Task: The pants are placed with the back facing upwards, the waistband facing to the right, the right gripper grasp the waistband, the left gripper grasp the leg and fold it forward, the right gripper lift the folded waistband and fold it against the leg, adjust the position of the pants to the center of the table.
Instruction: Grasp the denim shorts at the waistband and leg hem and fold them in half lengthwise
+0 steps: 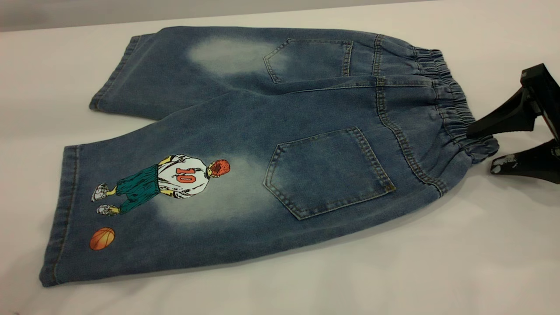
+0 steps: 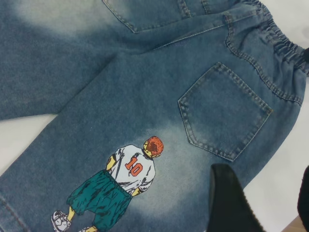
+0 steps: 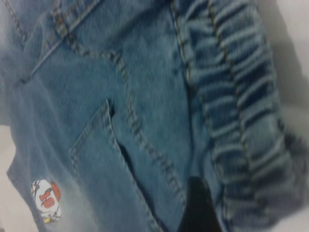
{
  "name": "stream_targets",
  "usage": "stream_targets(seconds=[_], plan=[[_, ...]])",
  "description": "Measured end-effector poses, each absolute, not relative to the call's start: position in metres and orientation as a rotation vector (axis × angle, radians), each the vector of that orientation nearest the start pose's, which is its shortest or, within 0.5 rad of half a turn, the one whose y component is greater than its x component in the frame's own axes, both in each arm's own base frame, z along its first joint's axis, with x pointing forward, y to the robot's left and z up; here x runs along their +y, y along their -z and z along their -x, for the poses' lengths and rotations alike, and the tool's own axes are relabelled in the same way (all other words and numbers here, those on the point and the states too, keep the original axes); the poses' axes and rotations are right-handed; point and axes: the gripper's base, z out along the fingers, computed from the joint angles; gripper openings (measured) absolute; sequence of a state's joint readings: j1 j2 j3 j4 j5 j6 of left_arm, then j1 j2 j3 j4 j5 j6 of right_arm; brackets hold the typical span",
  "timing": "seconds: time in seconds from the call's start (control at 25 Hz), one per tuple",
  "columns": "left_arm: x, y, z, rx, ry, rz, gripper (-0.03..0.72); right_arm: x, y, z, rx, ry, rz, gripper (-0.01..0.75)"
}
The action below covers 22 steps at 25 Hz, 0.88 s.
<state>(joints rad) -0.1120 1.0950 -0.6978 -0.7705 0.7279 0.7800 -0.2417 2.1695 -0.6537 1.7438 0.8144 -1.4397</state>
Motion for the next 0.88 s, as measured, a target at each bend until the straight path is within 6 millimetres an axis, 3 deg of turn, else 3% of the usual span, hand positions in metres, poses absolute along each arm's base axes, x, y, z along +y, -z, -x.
stream_targets(seconds=[0.4,0.64,0.8,0.88], plan=[[-0.064,-0.274,-0.196,2.337,0.564,-0.528,0.335,0.002,-0.015,-0.291,2.529,-1.296,-0.652,0.426],[-0.064,-0.274,-0.196,2.338,0.56,-0.532,0.335,0.001,-0.015,-0.296,2.519,-1.294,-0.635,0.423],[-0.064,-0.274,-0.196,2.339,0.557,-0.538,0.335,0.001,-0.015,-0.296,2.522,-1.285,-0.623,0.365],[-0.064,-0.273,-0.195,2.346,0.552,-0.552,0.335,0.001,-0.015,-0.295,2.521,-1.288,-0.633,0.298]])
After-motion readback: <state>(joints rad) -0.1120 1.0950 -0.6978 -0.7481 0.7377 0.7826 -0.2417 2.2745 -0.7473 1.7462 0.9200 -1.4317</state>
